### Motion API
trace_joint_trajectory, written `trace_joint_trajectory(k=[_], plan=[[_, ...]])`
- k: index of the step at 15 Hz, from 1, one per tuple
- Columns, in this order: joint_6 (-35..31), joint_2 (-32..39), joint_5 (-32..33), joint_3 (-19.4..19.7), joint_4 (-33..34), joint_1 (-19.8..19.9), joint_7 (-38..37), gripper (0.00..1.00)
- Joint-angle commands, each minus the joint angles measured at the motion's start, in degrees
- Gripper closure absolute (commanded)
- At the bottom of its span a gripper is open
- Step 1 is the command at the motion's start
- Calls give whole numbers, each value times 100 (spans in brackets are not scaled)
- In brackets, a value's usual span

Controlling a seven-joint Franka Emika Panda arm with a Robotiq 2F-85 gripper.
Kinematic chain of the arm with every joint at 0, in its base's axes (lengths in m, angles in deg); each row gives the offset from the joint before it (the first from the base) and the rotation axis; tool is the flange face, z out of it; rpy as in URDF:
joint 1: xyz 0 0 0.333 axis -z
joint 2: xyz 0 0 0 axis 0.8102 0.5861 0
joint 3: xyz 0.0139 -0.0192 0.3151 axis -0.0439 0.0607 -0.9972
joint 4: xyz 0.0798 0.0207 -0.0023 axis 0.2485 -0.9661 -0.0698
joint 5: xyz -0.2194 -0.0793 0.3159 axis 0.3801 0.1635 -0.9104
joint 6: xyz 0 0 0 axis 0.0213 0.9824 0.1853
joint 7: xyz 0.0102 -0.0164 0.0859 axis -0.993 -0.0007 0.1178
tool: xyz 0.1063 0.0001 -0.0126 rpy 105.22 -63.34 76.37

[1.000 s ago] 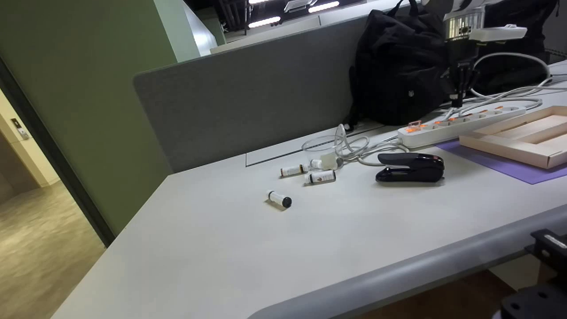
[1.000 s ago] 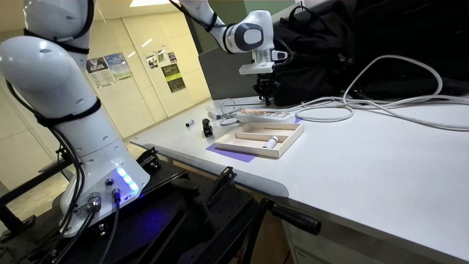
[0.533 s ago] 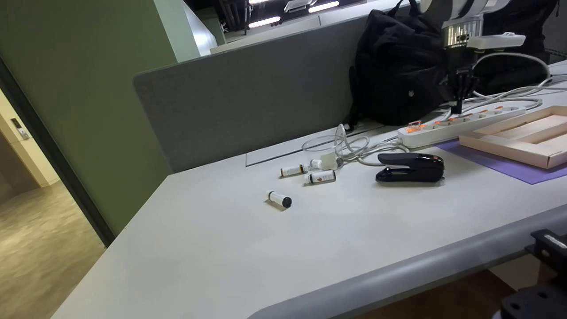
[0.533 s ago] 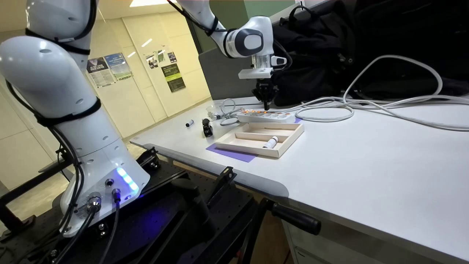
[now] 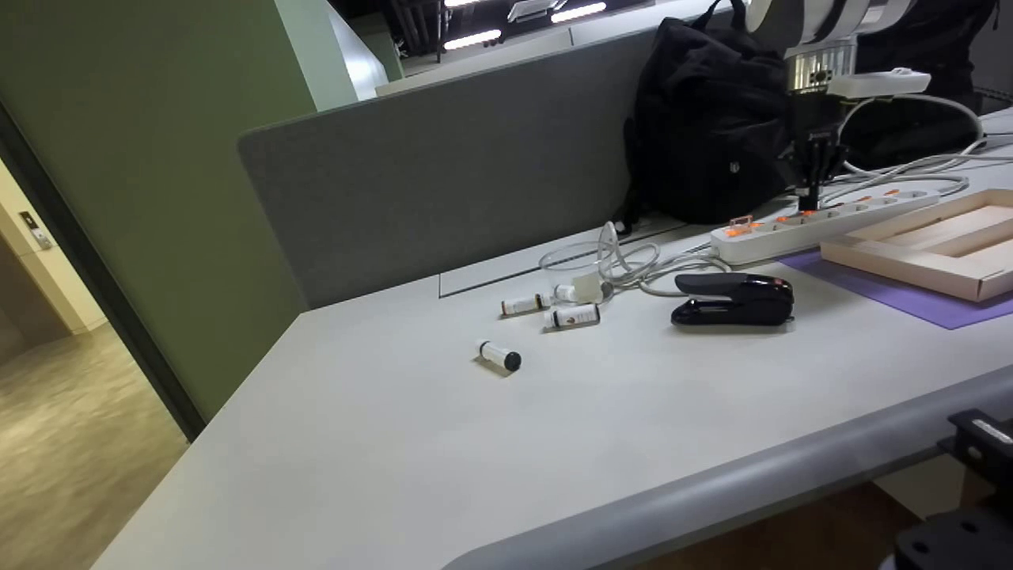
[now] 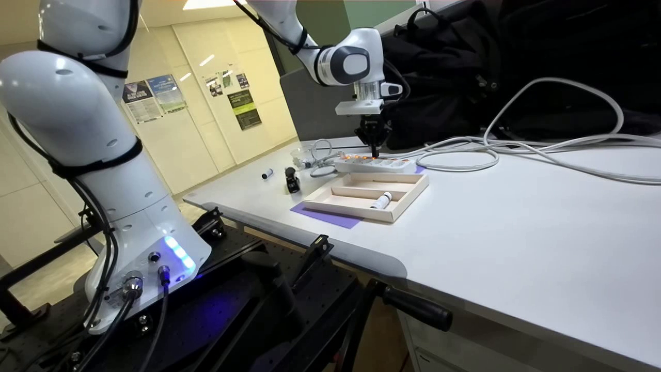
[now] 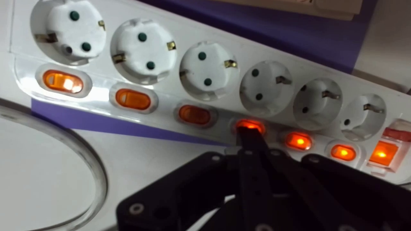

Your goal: Turn off the fourth switch from the right of the adaptor.

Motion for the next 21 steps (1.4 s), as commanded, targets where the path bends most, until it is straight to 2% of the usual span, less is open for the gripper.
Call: trace_joint_trajectory(k=[1, 3, 11, 14, 17, 21], plan=[[-59, 127, 130, -19, 127, -69, -282, 100], [-131, 135, 392, 97, 109, -249, -390, 100], [-790, 140, 2273, 644, -27, -1461, -1203, 100], [-851, 167, 2621, 770, -17, -1748, -1491, 100], [-732, 16, 2661, 828, 18, -1795, -1656, 100], [-340, -345, 2397, 777, 46, -1530, -1644, 100]])
